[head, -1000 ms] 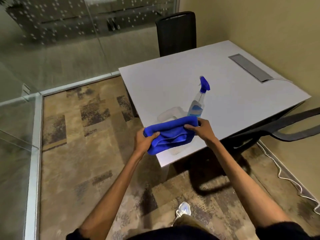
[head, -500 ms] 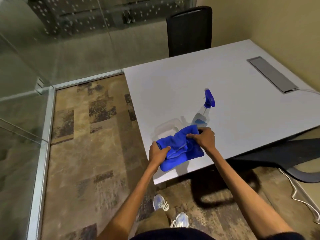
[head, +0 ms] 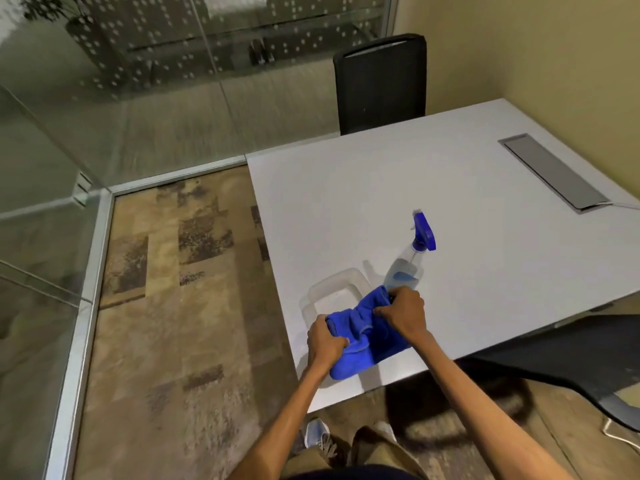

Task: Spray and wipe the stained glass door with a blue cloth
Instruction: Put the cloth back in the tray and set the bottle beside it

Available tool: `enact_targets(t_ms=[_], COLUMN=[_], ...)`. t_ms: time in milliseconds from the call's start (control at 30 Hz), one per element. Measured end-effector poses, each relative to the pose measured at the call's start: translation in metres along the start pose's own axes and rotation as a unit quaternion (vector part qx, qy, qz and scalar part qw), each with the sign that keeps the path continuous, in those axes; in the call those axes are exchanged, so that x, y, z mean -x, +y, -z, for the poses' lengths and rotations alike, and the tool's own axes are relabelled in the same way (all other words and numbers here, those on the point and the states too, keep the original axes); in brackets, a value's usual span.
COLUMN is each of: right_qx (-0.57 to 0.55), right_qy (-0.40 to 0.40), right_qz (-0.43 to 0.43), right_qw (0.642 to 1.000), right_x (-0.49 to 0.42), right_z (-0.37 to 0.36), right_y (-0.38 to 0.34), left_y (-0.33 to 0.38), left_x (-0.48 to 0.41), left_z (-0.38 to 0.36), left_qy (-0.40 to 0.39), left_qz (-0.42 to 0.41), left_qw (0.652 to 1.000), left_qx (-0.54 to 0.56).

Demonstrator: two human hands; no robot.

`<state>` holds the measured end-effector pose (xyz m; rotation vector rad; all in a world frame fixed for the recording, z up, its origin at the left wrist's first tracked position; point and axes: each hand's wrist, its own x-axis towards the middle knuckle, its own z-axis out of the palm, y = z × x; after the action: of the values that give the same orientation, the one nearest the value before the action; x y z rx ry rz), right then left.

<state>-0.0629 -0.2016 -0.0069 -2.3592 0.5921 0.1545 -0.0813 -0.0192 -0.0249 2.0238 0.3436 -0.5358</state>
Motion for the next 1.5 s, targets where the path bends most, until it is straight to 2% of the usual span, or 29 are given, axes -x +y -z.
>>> enact_targets(t_ms=[133, 333, 533, 633, 733, 933, 1133, 1267, 1400, 1433, 1500], right_qx=[0.138, 0.257, 0.285, 0.265, 0.241, 0.186, 0.077, -0.052, -0.128, -0.142, -0.174], right_qy=[-0.011, -0.033, -0.027, -0.026, -0.029, -0.047, -0.060, 0.008, 0.060, 0.075, 0.103], right_qz=[0.065, 0.167, 0.246, 0.284, 0.284, 0.259, 0.216, 0.127, 0.078, 0.071, 0.056], right_qw=[0.988, 0.951, 0.926, 0.921, 0.928, 0.947, 0.971, 0.991, 0.987, 0.984, 0.978], right_x=[0.000, -0.005, -0.018, -0.017, -0.017, -0.018, -0.025, -0.031, -0.043, -0.046, -0.051], right_z=[-0.009, -0.020, -0.034, -0.042, -0.048, -0.052, -0.042, -0.018, 0.012, 0.020, 0.034], right_y=[0.006, 0.017, 0.036, 0.043, 0.046, 0.047, 0.050, 0.057, 0.062, 0.060, 0.057], left_y=[-0.006, -0.008, -0.019, -0.021, -0.024, -0.030, -0.022, -0.006, 0.023, 0.032, 0.053], left_x=[-0.002, 0.004, -0.006, -0.013, -0.021, -0.020, -0.024, -0.026, -0.031, -0.032, -0.035], left_z=[-0.012, -0.026, -0.034, -0.037, -0.041, -0.050, -0.054, -0.058, -0.073, -0.076, -0.083], left_qy=[0.064, 0.113, 0.155, 0.134, 0.116, 0.097, 0.117, 0.176, 0.250, 0.251, 0.205], left_qz=[-0.041, -0.082, -0.084, -0.046, -0.006, 0.024, 0.009, -0.023, -0.116, -0.143, -0.184], left_qw=[0.996, 0.982, 0.942, 0.929, 0.920, 0.949, 0.952, 0.947, 0.931, 0.932, 0.948], left_qx=[-0.053, -0.130, -0.285, -0.342, -0.374, -0.298, -0.283, -0.269, -0.239, -0.221, -0.159])
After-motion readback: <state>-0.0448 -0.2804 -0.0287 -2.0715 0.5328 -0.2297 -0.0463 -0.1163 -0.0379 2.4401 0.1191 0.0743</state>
